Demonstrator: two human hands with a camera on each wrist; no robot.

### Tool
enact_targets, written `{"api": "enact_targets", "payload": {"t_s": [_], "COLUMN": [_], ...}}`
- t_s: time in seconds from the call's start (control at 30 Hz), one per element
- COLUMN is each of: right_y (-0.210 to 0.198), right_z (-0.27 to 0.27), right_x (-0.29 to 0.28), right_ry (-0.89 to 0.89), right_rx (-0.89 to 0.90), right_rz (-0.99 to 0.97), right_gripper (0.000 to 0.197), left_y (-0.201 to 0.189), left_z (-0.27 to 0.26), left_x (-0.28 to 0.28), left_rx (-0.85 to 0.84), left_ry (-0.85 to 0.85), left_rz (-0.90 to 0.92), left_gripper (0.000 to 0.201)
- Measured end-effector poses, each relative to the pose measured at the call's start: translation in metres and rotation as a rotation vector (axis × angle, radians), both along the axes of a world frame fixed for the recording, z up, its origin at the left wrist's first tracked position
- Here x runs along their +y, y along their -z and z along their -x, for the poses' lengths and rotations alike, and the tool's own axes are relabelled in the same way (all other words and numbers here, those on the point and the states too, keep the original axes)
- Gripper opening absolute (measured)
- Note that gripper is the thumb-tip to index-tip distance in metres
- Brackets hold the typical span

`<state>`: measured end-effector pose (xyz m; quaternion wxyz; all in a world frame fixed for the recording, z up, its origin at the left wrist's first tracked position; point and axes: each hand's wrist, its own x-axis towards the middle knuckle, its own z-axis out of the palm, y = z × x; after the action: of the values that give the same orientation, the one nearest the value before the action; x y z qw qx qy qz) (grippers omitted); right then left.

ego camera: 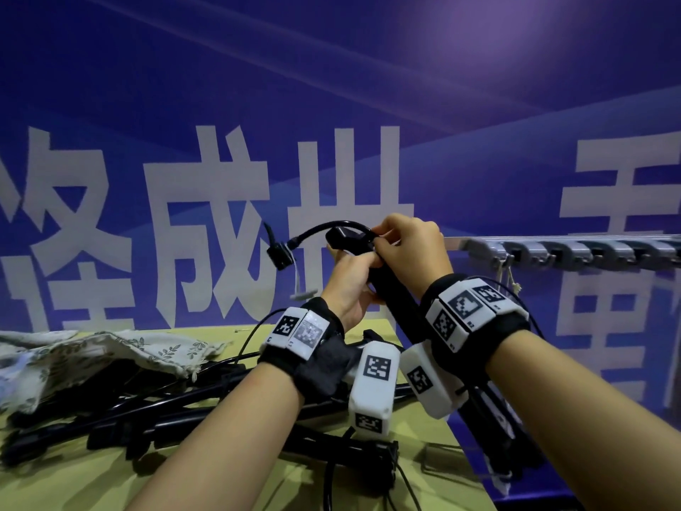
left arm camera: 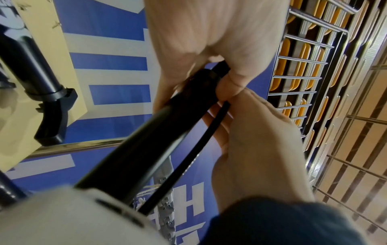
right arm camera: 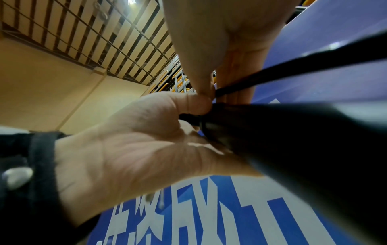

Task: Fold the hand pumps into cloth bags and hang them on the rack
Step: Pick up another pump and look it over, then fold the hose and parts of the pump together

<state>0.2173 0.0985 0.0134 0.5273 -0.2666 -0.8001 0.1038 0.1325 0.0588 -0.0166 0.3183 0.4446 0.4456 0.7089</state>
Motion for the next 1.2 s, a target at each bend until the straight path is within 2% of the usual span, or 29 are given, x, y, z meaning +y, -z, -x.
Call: {"api": "enact_targets", "payload": {"t_s": [0.13,0.27,0.37,0.53,0.83,0.9,0.97,1.03,1.07,1.13,1.17,1.2], "right_y": [-0.001,0.0,0.0,0.002,-0.03,-0.032,-0.031,-0.026,-0.024,-0.018,-0.015,-0.012], "right_z": [0.002,0.002,0.003,0.007,0.003,0.005,0.006,0.005,0.004,0.004,0.006,0.009], "right_x": [-0.001,-0.002,0.0,0.003,0.0,0.003,0.006,0.009,0.01,0.015,0.018,0.02], "right_ry": [-0.039,-0.073,-0.084,-0.103,-0.108,-0.117,-0.189,-0.297,-0.333,-0.334,-0.31,-0.284], "right_rx": [-0.024,0.053,0.067,-0.029,-0.285,-0.294,-0.23,-0.175,-0.194,-0.331,-0.408,-0.457], "right_rz": [0.003,-0.016,-0.017,0.011,0.0,0.02,0.095,0.239,0.293,0.298,0.247,0.195], "right_gripper": [0.016,0.016,0.016,0.017,0.027,0.028,0.029,0.027,0.027,0.034,0.038,0.041], "left_y": [0.002,0.002,0.002,0.009,-0.009,-0.01,-0.015,-0.019,-0.021,-0.02,-0.018,-0.017], "left_z": [0.001,0.003,0.004,0.006,0.005,0.007,0.012,0.022,0.027,0.039,0.045,0.049], "left_x": [-0.003,-0.005,-0.005,-0.002,0.009,0.01,0.007,0.007,0.006,0.007,0.009,0.009], "left_rx": [0.02,-0.026,-0.037,-0.044,-0.091,-0.084,-0.093,-0.147,-0.195,-0.282,-0.295,-0.29], "left_ry": [0.012,0.029,-0.004,-0.005,-0.004,0.008,0.052,0.083,0.079,0.063,0.06,0.061], "left_rz": [-0.037,-0.076,-0.089,-0.08,-0.07,-0.078,-0.111,-0.163,-0.185,-0.201,-0.199,-0.192], "left_gripper": [0.028,0.039,0.036,0.025,0.037,0.034,0.029,0.036,0.047,0.069,0.063,0.042]}}
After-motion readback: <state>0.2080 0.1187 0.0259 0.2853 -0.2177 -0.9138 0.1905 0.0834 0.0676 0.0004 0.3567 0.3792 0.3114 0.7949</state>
